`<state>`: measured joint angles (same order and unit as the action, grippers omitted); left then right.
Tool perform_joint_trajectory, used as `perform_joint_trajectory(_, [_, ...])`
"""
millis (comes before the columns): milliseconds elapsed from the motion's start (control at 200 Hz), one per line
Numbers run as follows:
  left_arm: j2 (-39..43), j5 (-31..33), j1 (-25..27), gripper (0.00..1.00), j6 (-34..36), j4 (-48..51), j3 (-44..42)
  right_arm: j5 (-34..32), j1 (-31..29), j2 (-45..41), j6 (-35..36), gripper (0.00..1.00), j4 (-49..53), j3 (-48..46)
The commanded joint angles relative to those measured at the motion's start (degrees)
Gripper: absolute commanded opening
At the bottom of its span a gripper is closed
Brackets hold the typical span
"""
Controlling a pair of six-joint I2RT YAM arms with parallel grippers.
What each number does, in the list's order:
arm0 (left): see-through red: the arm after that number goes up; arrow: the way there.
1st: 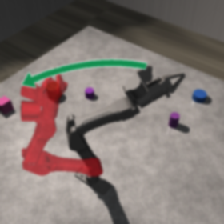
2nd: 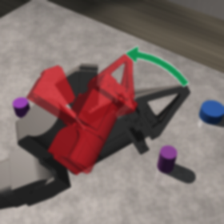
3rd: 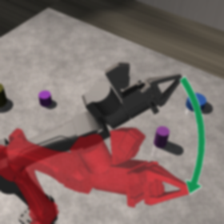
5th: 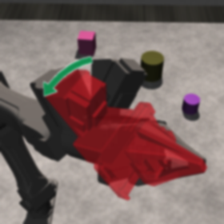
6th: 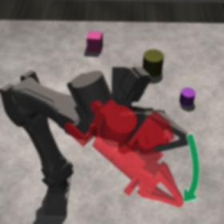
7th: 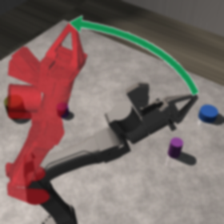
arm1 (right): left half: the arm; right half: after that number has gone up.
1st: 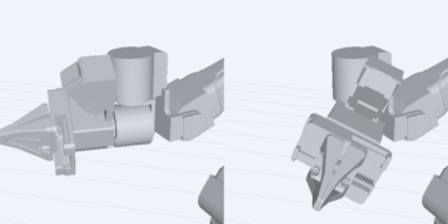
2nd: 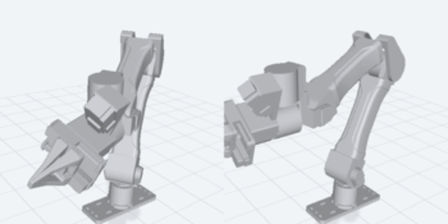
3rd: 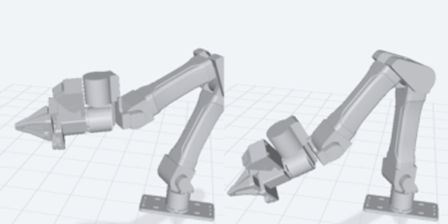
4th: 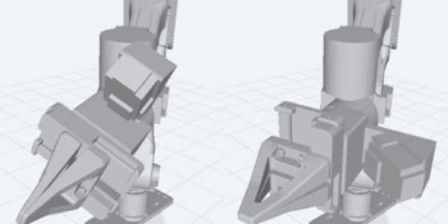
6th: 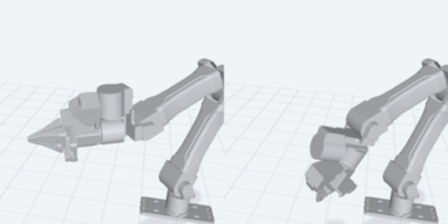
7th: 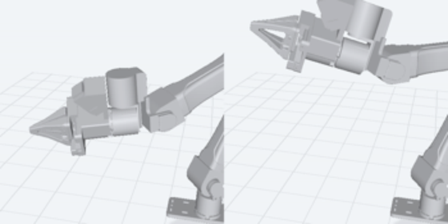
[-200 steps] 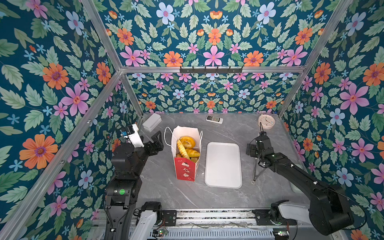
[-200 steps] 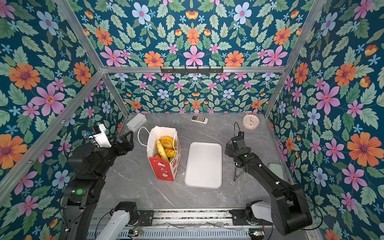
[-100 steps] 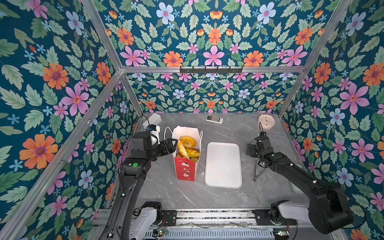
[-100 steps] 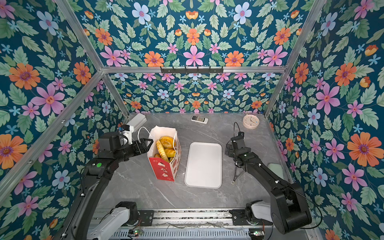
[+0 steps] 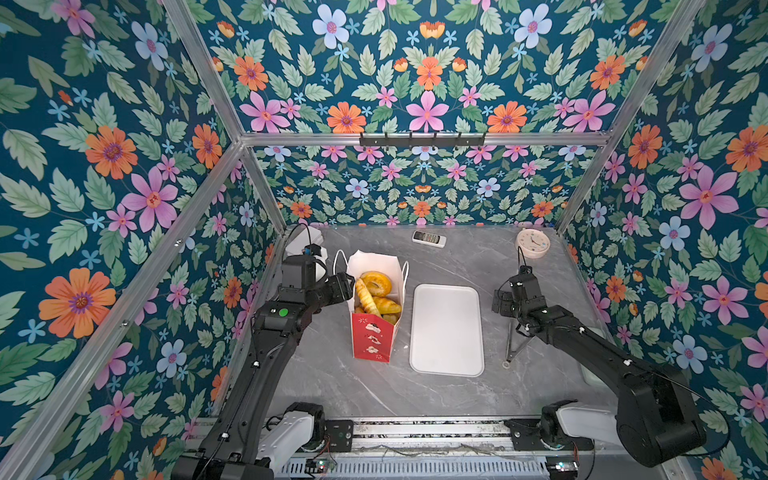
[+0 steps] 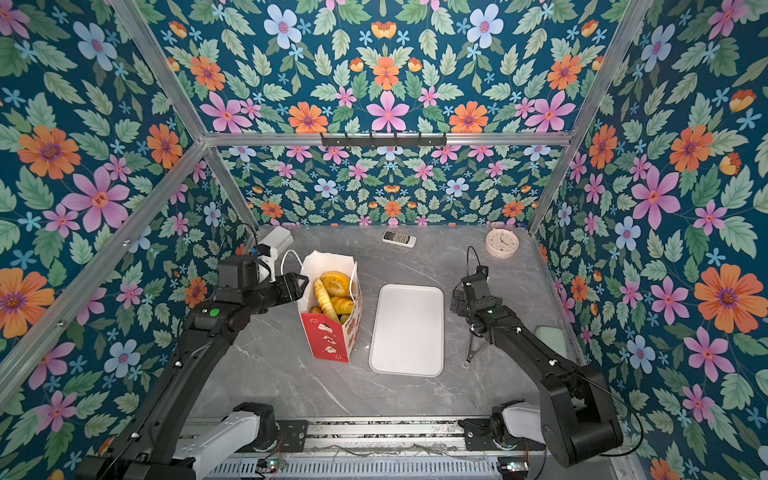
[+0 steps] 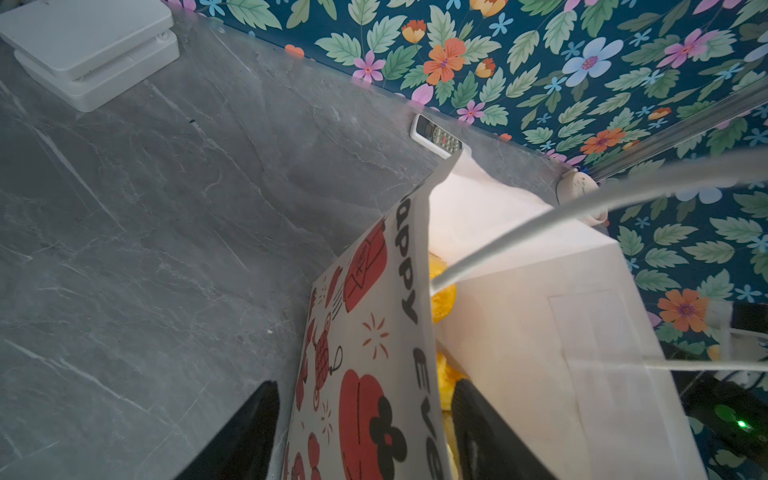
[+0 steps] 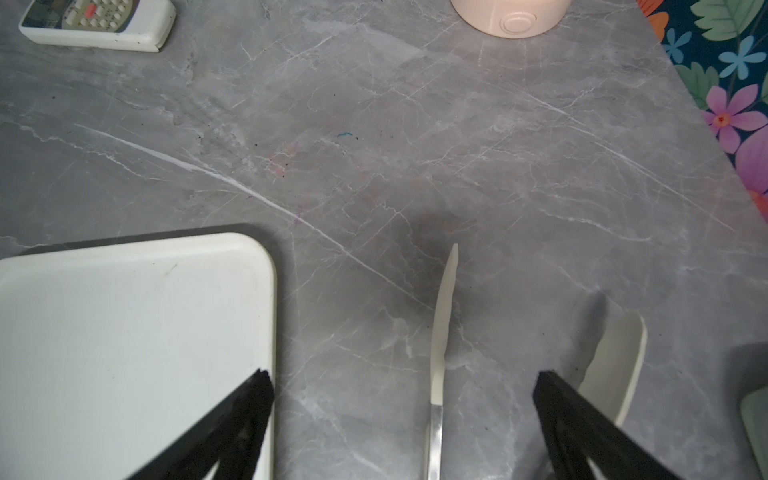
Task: Take the fake bread out of the paper bag
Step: 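Reach the left gripper to the bag rim while the right approaches the tongs, then tilt the bag toward the tray with left gripper while right grasps tongs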
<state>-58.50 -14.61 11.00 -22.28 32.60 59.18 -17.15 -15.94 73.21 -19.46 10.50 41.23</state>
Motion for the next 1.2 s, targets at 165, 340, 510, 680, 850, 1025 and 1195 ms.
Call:
perform_joint_trajectory(165, [-1.5, 2.2, 0.9, 0.52, 0.2, -1.0, 0.9, -1.0, -0.1, 0.7, -0.6, 0.99, -0.3, 0.9])
perform_joint_trajectory(340, [-1.3, 2.3, 1.2, 0.18, -0.5, -2.0, 0.9, -1.0, -0.1, 1.9, -0.6, 0.99, 0.5, 1.8])
perform_joint_trajectory(510, [-1.1, 2.6, 1.3, 0.0, -1.4, -3.1, 1.4, -1.0, -0.1, 3.0, -0.6, 0.99, 1.2, 2.8])
perform_joint_trajectory(680, [-2.2, 5.5, 1.3, 0.0, -1.1, -4.4, 3.0, -1.1, -0.1, 3.9, -0.7, 0.99, 1.8, 3.6])
perform_joint_trajectory(850, [-7.0, 10.3, 1.3, 0.0, 3.2, -4.5, 9.4, -2.4, -0.1, 4.5, -0.5, 0.99, 2.3, 4.1])
perform_joint_trajectory(1025, [-14.7, 13.1, 1.3, 0.0, 8.3, -6.2, 17.9, -5.0, -0.1, 4.2, -0.2, 0.99, 5.4, 4.9])
perform_joint_trajectory(1195, [-23.9, 11.3, 1.5, 0.0, 12.4, -11.0, 22.4, -6.7, 0.1, 3.0, -0.3, 0.99, 8.8, 5.2])
